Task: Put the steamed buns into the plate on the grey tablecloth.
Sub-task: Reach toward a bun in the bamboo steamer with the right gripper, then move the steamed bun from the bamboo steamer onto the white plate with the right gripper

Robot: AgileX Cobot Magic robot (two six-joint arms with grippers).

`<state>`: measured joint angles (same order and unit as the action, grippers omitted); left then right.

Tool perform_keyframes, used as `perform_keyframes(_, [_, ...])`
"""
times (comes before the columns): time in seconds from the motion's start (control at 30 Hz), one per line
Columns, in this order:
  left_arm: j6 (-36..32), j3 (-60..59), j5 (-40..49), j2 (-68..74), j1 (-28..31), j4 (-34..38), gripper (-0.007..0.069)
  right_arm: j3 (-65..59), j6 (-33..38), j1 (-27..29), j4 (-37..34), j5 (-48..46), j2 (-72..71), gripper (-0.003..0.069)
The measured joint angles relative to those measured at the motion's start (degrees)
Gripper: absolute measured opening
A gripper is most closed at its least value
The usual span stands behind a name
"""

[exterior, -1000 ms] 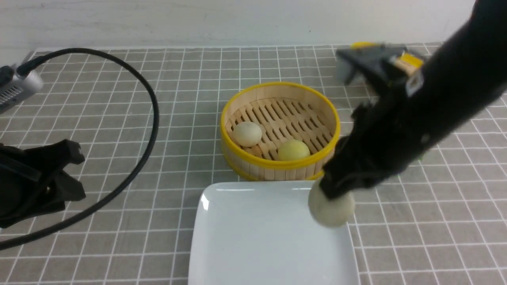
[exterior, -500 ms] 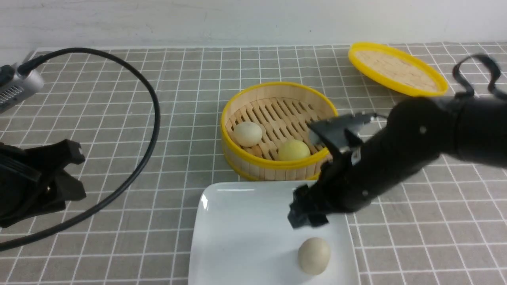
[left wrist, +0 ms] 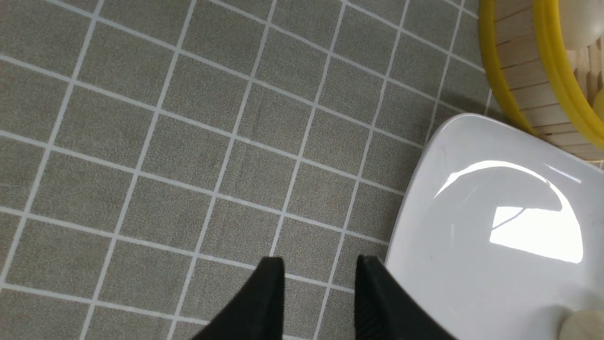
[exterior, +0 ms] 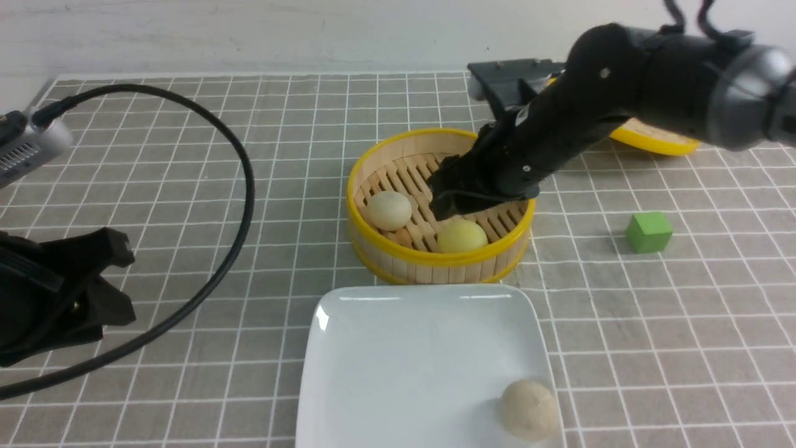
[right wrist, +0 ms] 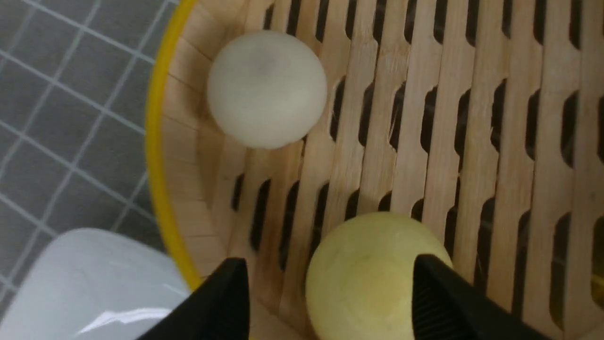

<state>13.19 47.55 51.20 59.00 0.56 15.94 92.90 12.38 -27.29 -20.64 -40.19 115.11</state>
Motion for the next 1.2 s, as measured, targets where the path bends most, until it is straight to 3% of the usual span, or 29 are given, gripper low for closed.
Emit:
perform_keyframes(0.23, [0.0, 0.0, 0.0, 0.0, 0.0, -0.8, 0.0244, 1.5, 0.0, 0.1, 3.4, 0.1, 4.5, 0.0288])
perform_keyframes(0.3, [0.0, 0.0, 0.0, 0.0, 0.0, -0.8, 0.0244, 2.1, 0.0, 0.1, 3.5, -0.9, 4.0, 0.0171])
perform_keyframes(0.33, [0.0, 0.0, 0.0, 0.0, 0.0, -0.8, 0.0244, 2.4, 0.0, 0.1, 3.7, -2.3, 3.1, 0.0059])
perform_keyframes(0.4, [0.0, 0.0, 0.3, 0.0, 0.0, -0.8, 0.0244, 2.4, 0.0, 0.1, 3.7, -4.0, 0.6, 0.0020])
perform_keyframes(0.63, [0.0, 0.0, 1.3, 0.0, 0.0, -0.8, 0.0244, 2.5, 0.0, 0.1, 1.2, -17.8, -14.0, 0.0022])
perform_keyframes(0.8, [0.0, 0.0, 1.6, 0.0, 0.0, -0.8, 0.0244, -5.9, 0.8, -1.8, -7.3, -23.2, -25.6, 0.0021])
perform_keyframes(0.93, [0.0, 0.0, 2.2, 0.0, 0.0, -0.8, 0.0244, -20.7, 3.3, -6.2, -14.0, -17.0, -28.6, 0.0021])
perform_keyframes(1.0, [0.0, 0.0, 2.2, 0.0, 0.0, -0.8, 0.0244, -30.5, 7.0, -9.4, -17.2, -6.5, -27.5, 0.0021])
perform_keyframes(1.2, [0.0, 0.0, 2.2, 0.0, 0.0, -0.9, 0.0244, -37.0, 13.8, -11.4, -21.6, 10.8, -21.2, 0.0031])
